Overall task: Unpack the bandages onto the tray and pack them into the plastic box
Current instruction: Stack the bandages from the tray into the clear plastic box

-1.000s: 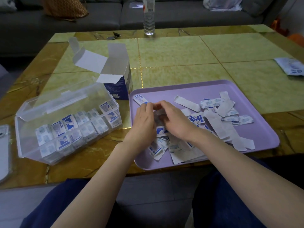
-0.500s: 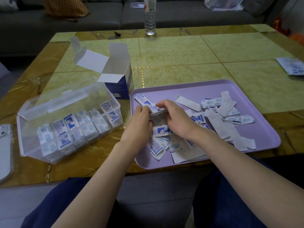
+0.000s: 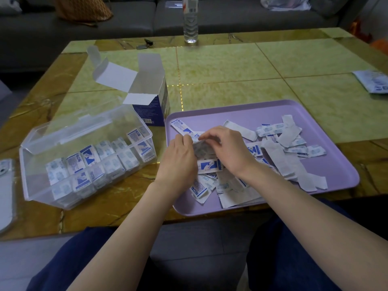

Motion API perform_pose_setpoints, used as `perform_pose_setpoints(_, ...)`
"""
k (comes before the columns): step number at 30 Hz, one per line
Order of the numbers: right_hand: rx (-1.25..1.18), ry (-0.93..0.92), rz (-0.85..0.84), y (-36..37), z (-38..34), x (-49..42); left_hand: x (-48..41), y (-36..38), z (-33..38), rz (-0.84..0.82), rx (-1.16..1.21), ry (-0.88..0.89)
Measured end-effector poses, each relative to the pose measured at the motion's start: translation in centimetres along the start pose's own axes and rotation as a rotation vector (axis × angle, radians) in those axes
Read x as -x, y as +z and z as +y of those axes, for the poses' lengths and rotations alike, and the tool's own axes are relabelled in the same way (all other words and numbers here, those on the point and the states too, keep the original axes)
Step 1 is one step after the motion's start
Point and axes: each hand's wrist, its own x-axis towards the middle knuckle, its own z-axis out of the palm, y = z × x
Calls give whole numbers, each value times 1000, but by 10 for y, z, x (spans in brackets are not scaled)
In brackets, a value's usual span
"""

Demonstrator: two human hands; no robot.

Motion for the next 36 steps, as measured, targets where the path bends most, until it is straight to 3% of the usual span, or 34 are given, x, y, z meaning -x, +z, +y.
perform_pose_setpoints(3,76,12,-27,0,5,1,1,4,-1,-17,-103,7)
perform_pose_setpoints(11,78,-25,-29,-1,8,2,1,3,0,-18,-81,3)
perform_pose_setpoints(20,31,-32,-3,-15,8,4,6,-19,-3,134,394,-66)
perform_pose_setpoints(26,-344,157,77,-23,-4,4,13,-35,-7,215,591,-117)
perform_pose_setpoints(33,-621,317,34,-27,-13,8,21,-48,-12,130,869,-200)
perform_pose_setpoints(36,-682,328,2,-25,-21,13,28,-54,-17,155,834,-161)
